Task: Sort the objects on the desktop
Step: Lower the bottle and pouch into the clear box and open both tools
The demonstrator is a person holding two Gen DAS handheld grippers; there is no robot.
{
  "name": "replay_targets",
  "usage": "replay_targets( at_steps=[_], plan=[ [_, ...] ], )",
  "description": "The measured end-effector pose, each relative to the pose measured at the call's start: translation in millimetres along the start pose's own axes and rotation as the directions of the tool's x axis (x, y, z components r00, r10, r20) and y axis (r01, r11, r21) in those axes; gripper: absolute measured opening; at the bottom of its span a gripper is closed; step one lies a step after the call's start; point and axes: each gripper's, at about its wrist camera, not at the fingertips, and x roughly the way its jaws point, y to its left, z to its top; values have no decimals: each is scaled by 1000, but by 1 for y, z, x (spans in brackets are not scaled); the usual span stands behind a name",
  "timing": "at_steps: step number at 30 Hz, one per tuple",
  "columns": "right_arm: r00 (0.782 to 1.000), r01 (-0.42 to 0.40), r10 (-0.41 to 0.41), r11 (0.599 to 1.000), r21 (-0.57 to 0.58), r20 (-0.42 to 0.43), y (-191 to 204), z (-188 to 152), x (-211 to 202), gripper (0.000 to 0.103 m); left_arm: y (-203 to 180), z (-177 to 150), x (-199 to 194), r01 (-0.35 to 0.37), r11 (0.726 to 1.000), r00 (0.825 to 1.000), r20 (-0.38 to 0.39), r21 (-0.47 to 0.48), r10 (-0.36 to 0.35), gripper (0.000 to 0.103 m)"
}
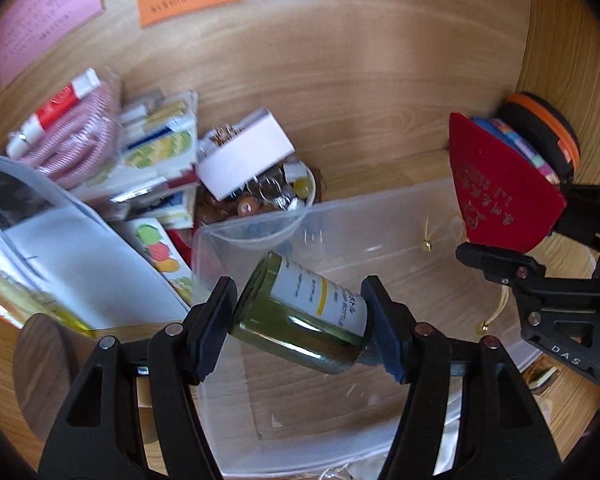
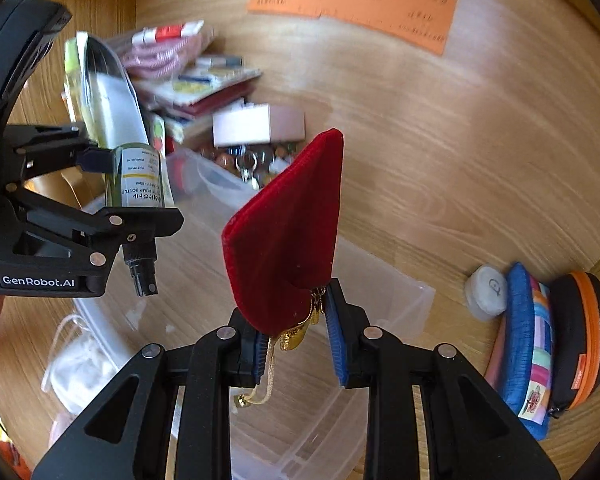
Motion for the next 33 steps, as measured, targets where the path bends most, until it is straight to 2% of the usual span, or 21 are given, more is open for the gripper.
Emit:
replay_targets(
  at_steps=[11, 18, 29, 33],
  plan=[
    [993, -39, 31, 997, -71, -117, 7, -3, 28, 23, -13, -6, 21, 0, 999, 997, -71, 55, 4, 64],
    [975, -72, 48, 992, -108, -215, 16, -8, 48, 24, -18, -11, 33, 14, 997, 995, -100, 80, -6, 64],
    [960, -103, 76, 991, -84, -270, 12, -10, 51, 24, -18, -11, 39, 14, 996, 993, -119, 93, -3, 64],
    [957, -99, 78, 993, -64, -281, 9, -12, 50, 28, -17, -12, 38, 1, 995, 993, -119, 95, 10, 64]
  ],
)
